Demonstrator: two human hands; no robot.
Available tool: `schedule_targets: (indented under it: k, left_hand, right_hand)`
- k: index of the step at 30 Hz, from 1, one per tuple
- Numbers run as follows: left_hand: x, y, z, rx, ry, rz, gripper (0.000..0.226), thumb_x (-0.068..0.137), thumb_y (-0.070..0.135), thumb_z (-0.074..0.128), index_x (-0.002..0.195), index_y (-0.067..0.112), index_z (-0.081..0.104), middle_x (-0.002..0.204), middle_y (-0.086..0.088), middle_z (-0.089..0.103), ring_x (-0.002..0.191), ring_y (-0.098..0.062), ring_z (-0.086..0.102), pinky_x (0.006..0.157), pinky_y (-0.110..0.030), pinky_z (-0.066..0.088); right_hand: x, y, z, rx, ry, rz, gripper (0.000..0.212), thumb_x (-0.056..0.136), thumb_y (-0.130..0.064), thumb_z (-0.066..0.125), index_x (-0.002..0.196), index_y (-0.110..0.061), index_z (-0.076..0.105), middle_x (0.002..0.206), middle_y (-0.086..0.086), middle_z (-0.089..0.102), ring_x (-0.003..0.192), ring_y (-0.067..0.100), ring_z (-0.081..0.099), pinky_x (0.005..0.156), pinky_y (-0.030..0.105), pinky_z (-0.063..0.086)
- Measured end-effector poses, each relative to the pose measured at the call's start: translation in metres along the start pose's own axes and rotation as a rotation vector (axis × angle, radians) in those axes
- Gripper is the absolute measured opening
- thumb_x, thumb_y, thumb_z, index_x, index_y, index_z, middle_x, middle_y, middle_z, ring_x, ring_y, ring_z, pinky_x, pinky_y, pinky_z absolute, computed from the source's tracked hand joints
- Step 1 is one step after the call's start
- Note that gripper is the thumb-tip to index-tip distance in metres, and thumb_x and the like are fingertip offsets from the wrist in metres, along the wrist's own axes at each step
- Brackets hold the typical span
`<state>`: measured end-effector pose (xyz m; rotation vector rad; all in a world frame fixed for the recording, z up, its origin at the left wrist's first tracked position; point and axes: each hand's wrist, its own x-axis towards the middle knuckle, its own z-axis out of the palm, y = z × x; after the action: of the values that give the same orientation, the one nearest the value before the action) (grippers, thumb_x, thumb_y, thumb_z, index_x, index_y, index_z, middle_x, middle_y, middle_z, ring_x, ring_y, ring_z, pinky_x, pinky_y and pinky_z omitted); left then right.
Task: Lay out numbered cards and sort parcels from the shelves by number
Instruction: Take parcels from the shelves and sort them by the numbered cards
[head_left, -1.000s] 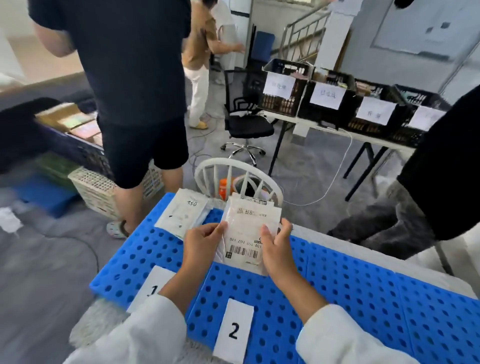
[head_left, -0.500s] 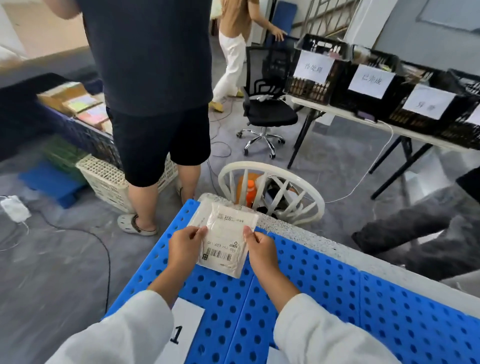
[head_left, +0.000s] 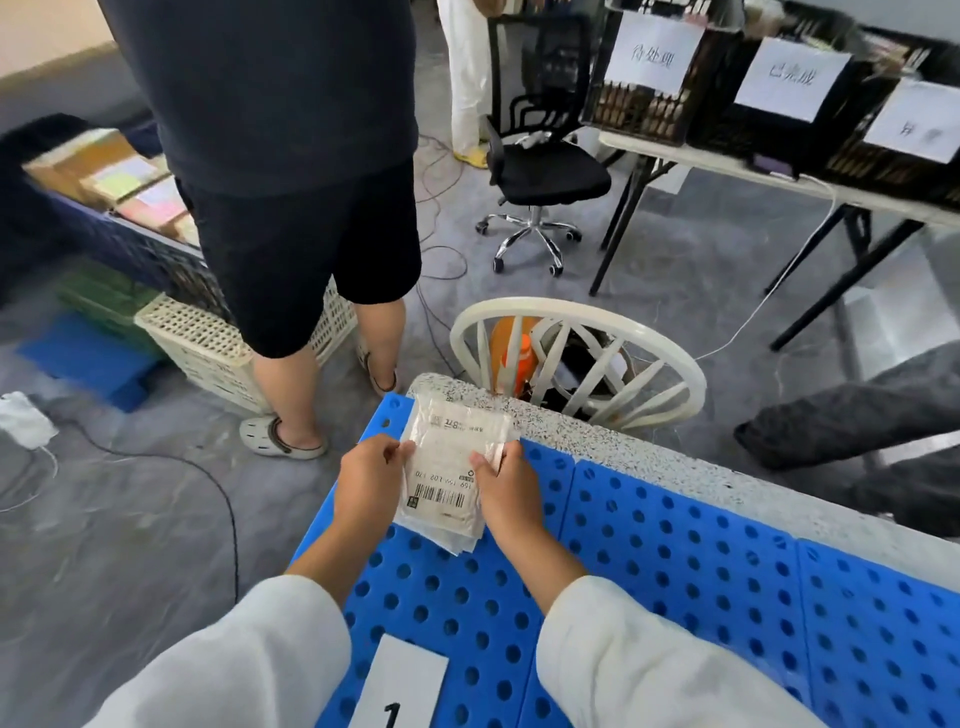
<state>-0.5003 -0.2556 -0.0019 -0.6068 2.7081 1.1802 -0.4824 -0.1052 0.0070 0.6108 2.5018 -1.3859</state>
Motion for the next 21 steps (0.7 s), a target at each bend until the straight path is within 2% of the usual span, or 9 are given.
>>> schedule_targets:
  k: [2,4,7,11,15,17,21]
  left_hand:
    - [0.003,-0.001,0.002,0.022,-0.001,-0.012,0.034,0.097,0.033,0.054,0.073,0.010,0.061,0.070,-0.001,0.060,0.059,-0.012,0.050,0.050,-0.026,0.037]
    - [0.006,0.004,-0.001,0.060,-0.003,-0.001,0.034,0.096,0.034,0.054,0.076,0.007,0.061,0.074,-0.003,0.060,0.063,-0.016,0.052,0.057,-0.033,0.045]
    - [0.008,0.016,-0.014,0.175,0.031,0.097,0.028,0.096,0.035,0.053,0.094,0.008,0.060,0.097,-0.001,0.055,0.088,-0.022,0.057,0.073,-0.039,0.049]
    - [-0.001,0.045,-0.032,0.282,-0.015,0.289,0.026,0.098,0.032,0.046,0.103,0.007,0.054,0.109,-0.006,0.055,0.097,-0.025,0.054,0.073,-0.038,0.042]
    - [-0.016,0.095,-0.048,0.363,-0.081,0.505,0.029,0.096,0.034,0.046,0.112,0.011,0.055,0.113,-0.004,0.056,0.105,-0.023,0.053,0.081,-0.038,0.047]
    - [-0.029,0.121,-0.058,0.439,-0.118,0.615,0.038,0.091,0.038,0.050,0.122,0.015,0.052,0.121,-0.003,0.056,0.113,-0.022,0.051,0.089,-0.040,0.048]
    - [-0.066,0.170,-0.075,0.616,-0.241,0.757,0.068,0.083,0.046,0.061,0.140,0.020,0.035,0.141,0.001,0.043,0.128,-0.021,0.044,0.097,-0.043,0.046]
  right_hand:
    - [0.003,-0.003,0.004,0.018,0.000,0.020,0.040,0.093,-0.031,0.060,0.121,-0.009,0.041,0.116,0.006,0.062,0.102,0.025,0.063,0.073,0.030,0.049]
    - [0.004,-0.007,0.005,-0.007,-0.017,0.023,0.054,0.088,-0.032,0.068,0.125,-0.007,0.039,0.123,0.007,0.060,0.111,0.026,0.060,0.080,0.030,0.046]
    - [0.001,-0.006,-0.002,-0.084,-0.018,0.031,0.064,0.085,-0.043,0.068,0.128,-0.007,0.038,0.126,0.008,0.056,0.115,0.027,0.056,0.087,0.033,0.046]
    - [-0.005,-0.017,-0.034,-0.263,0.010,-0.011,0.051,0.095,-0.045,0.051,0.126,-0.006,0.046,0.125,0.009,0.051,0.110,0.026,0.054,0.083,0.034,0.044]
    - [-0.011,-0.051,-0.094,-0.446,-0.017,-0.167,0.040,0.094,-0.043,0.049,0.119,-0.011,0.053,0.124,0.006,0.050,0.110,0.026,0.053,0.088,0.036,0.045]
    - [-0.026,-0.064,-0.129,-0.519,-0.009,-0.240,0.040,0.091,-0.044,0.052,0.118,-0.015,0.053,0.124,0.006,0.050,0.115,0.028,0.052,0.092,0.039,0.044]
    - [-0.067,-0.073,-0.192,-0.644,0.040,-0.287,0.060,0.083,-0.052,0.061,0.132,-0.021,0.048,0.134,0.004,0.045,0.121,0.028,0.049,0.098,0.040,0.043]
